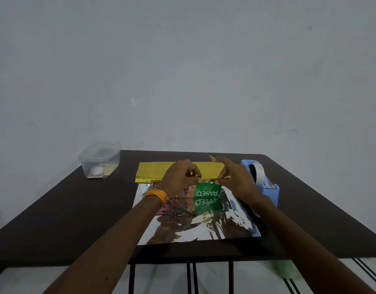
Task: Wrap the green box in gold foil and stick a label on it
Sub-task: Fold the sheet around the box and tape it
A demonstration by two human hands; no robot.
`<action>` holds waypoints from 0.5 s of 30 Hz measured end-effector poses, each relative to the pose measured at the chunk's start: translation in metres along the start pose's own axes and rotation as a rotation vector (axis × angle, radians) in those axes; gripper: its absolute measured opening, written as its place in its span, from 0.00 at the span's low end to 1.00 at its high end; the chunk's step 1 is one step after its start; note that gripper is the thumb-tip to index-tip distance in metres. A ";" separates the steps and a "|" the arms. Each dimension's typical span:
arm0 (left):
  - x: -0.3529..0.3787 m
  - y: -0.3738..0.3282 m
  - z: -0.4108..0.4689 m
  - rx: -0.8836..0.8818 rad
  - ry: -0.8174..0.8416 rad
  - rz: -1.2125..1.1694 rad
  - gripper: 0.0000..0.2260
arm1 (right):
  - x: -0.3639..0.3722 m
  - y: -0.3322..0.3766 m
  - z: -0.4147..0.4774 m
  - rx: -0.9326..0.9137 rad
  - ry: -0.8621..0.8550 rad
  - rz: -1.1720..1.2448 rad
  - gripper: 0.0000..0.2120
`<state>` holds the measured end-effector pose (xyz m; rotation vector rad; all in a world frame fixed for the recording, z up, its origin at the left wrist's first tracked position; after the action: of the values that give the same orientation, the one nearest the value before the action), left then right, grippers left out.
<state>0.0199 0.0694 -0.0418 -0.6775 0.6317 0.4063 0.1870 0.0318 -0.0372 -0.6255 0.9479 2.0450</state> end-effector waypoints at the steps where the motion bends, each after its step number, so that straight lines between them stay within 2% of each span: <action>1: 0.000 0.001 -0.001 -0.003 0.002 -0.009 0.06 | 0.000 -0.003 0.001 0.013 0.011 -0.041 0.35; 4: 0.000 0.000 -0.002 -0.010 0.006 -0.020 0.04 | -0.006 -0.011 -0.002 0.044 0.020 -0.149 0.36; 6: 0.000 0.001 -0.002 -0.018 0.008 -0.010 0.05 | -0.014 -0.012 -0.007 0.071 -0.048 -0.093 0.33; 8: -0.001 0.002 -0.002 -0.027 0.005 0.005 0.05 | -0.030 -0.008 -0.013 0.122 -0.197 0.043 0.25; 11: -0.002 0.001 -0.002 -0.033 -0.003 0.017 0.04 | -0.051 0.008 -0.017 0.118 -0.329 0.176 0.05; 13: -0.003 -0.002 -0.003 -0.033 -0.009 0.041 0.04 | -0.050 0.012 -0.015 0.100 -0.276 0.140 0.07; 15: -0.002 -0.003 -0.004 -0.025 -0.017 0.084 0.04 | -0.037 0.013 -0.011 0.094 -0.120 0.078 0.09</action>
<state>0.0184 0.0644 -0.0413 -0.6720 0.6411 0.4986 0.1988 0.0010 -0.0129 -0.4171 1.0050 2.0678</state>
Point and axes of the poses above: each hand's wrist, its own z-axis towards the middle knuckle, its own x-axis out of the palm, y = z × x, the point moved 9 cm from there along z, towards the middle knuckle, and after that the axes turned 5 degrees about -y, right-handed, at the moved point
